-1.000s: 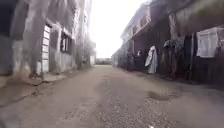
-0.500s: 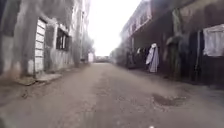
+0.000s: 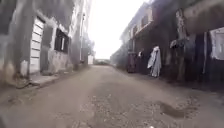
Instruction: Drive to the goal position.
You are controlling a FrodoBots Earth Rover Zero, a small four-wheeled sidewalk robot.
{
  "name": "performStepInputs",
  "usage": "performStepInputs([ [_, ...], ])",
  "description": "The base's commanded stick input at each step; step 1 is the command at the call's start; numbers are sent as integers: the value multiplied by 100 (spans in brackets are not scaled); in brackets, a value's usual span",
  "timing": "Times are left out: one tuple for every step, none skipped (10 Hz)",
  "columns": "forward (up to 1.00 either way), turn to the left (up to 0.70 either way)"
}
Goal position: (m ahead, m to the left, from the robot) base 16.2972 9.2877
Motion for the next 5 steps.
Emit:
performStepInputs([
  [50, 0],
  [50, 0],
  [50, 0],
  [50, 0],
  [50, 0],
])
